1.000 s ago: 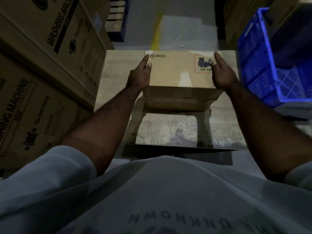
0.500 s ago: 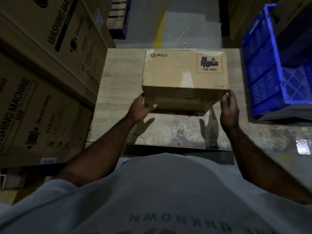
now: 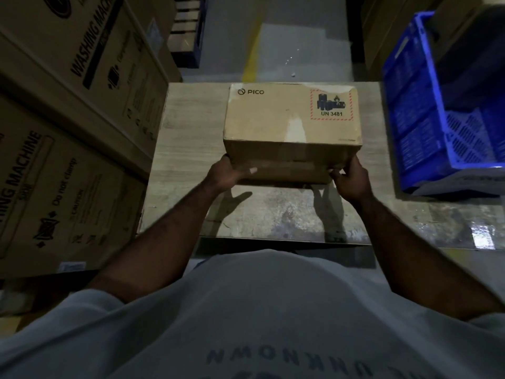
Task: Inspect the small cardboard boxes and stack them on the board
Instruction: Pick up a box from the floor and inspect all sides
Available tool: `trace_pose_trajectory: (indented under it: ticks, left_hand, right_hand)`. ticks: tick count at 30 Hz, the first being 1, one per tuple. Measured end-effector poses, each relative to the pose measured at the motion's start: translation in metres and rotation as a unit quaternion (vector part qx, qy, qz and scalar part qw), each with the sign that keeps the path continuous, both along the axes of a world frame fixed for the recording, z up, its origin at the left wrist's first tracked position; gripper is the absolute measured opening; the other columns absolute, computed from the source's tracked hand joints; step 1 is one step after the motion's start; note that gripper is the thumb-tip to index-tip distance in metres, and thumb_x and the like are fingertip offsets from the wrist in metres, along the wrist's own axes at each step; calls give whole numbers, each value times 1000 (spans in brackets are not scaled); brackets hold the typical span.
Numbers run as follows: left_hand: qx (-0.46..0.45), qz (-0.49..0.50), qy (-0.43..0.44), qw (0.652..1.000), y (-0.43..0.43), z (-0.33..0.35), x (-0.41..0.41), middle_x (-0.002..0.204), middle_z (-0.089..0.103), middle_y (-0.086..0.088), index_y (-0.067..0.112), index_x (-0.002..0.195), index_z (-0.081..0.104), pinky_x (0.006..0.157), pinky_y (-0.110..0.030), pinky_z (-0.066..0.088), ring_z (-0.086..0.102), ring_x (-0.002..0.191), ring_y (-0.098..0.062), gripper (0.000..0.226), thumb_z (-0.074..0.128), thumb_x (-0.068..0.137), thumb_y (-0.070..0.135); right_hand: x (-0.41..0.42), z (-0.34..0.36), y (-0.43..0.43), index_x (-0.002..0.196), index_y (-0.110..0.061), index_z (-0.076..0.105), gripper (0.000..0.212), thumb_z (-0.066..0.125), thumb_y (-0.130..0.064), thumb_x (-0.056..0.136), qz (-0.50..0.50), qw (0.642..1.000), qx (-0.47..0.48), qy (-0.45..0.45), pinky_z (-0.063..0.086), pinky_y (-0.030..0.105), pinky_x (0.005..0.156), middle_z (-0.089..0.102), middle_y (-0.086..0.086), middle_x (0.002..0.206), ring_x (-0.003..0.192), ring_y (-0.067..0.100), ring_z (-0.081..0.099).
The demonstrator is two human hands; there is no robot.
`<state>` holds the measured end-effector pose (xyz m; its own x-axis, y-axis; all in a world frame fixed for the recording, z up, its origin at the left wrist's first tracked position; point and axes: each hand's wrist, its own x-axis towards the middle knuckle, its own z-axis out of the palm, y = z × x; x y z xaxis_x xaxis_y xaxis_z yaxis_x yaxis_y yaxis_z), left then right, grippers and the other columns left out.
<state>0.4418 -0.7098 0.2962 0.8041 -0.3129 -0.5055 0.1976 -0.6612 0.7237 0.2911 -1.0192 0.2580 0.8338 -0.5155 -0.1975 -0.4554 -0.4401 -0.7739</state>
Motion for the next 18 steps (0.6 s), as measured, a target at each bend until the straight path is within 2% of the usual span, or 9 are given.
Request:
trace_pose_trajectory:
  ticks: [2, 5, 7, 10, 13, 15, 18]
  left_hand:
    - [-10, 16, -20, 1000, -4, 9, -3, 143, 57, -1, 13, 149, 45, 100, -28, 48, 56, 127, -21, 101, 86, 70, 60]
    - [-48, 34, -80, 995, -7, 21, -4, 127, 60, 8, 16, 145, 50, 82, -9, 46, 58, 112, -10, 78, 85, 81, 44]
    - [-76, 37, -117, 990, -6, 29, -2, 126, 62, 10, 19, 144, 52, 77, -5, 44, 58, 108, -5, 73, 84, 82, 42]
    - [-113, 37, -139, 983, -4, 42, 6, 126, 64, 15, 27, 143, 52, 92, -19, 51, 61, 107, 1, 71, 82, 82, 48]
    - [-146, 50, -126, 980, -1, 46, 14, 130, 67, 12, 31, 143, 53, 103, -40, 54, 64, 117, -7, 78, 81, 76, 60]
    - [-159, 57, -117, 979, -1, 47, 17, 129, 68, 10, 30, 141, 55, 104, -42, 54, 64, 118, -10, 73, 80, 78, 58]
    - [-156, 61, -99, 981, -3, 43, 19, 119, 69, 13, 29, 135, 57, 101, -38, 56, 65, 108, -2, 57, 82, 85, 41]
  right_hand:
    - [0, 3, 1, 145, -20, 49, 54, 71, -26, 97, -5, 1000, 8, -7, 55, 52, 99, 69, 8, 129, 119, 32, 64]
    - [2, 19, 4, 138, -17, 56, 47, 71, -38, 98, -19, 999, 10, -42, 56, 44, 96, 69, 0, 122, 114, 25, 66]
    - [6, 31, 3, 131, -15, 61, 42, 70, -40, 98, -33, 997, -7, -63, 57, 43, 94, 70, -4, 117, 109, 21, 67]
    - [14, 49, 4, 124, -18, 63, 38, 67, -45, 97, -46, 993, -26, -110, 59, 47, 92, 72, -4, 115, 105, 17, 68]
    - [22, 64, 9, 142, -24, 55, 45, 64, -38, 100, -60, 988, 1, -139, 56, 39, 103, 68, -8, 130, 120, 12, 65]
    - [26, 68, 9, 150, -26, 48, 52, 63, -35, 101, -67, 988, 29, -139, 54, 40, 106, 66, -5, 138, 126, 11, 62]
    - [29, 64, 6, 154, -31, 44, 59, 64, -35, 99, -60, 989, 51, -127, 55, 46, 106, 66, -5, 138, 125, 12, 64]
